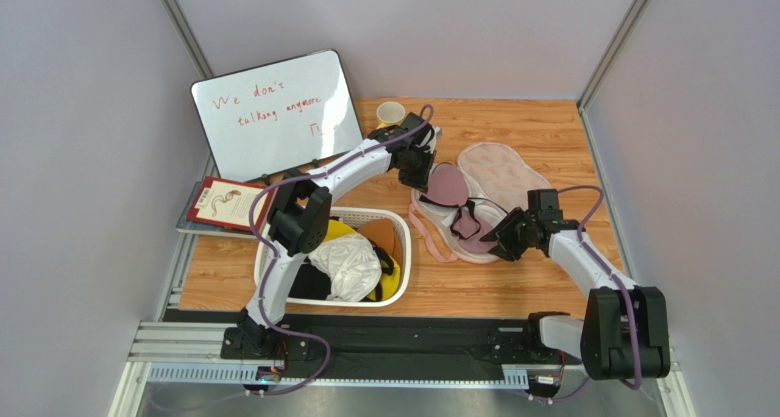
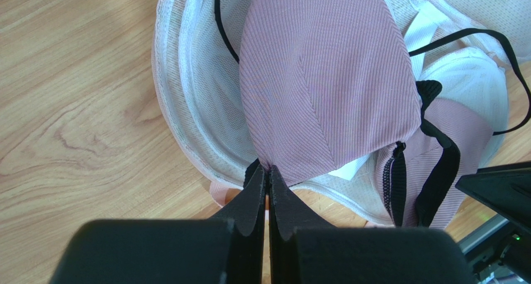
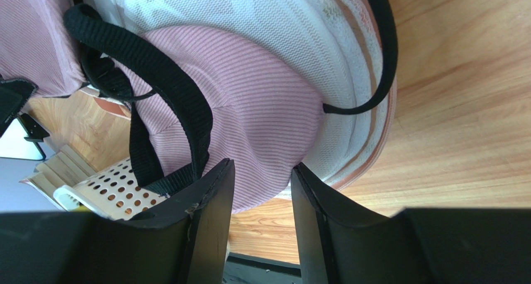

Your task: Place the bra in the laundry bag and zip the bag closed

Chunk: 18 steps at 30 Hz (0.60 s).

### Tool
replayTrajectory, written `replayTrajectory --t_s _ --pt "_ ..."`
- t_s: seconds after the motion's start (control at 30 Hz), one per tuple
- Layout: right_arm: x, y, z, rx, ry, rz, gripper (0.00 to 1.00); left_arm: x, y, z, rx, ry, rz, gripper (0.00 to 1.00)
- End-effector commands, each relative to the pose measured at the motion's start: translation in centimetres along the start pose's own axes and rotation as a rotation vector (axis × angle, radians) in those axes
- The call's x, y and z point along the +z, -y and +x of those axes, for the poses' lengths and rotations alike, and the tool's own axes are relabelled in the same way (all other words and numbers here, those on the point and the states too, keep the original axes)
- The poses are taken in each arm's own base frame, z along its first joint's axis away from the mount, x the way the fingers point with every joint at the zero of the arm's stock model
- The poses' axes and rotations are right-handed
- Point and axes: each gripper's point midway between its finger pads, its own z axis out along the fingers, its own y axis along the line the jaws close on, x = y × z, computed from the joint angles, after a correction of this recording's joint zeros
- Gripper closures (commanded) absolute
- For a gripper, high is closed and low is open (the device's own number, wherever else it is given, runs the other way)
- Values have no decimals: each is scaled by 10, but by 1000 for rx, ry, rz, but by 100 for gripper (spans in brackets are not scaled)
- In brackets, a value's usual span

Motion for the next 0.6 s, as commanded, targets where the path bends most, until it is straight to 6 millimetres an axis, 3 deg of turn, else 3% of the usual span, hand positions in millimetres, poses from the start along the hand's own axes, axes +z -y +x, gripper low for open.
replayTrajectory --t_s 0.0,0.23,0.57 --pt "5 -13 -10 20 35 -49 58 -3 8 -15 43 44 25 100" --pt "16 -6 -9 58 42 -48 60 -3 10 -18 39 49 30 100" --pt "15 7 -3 78 45 -21 60 -6 11 -20 48 53 33 100"
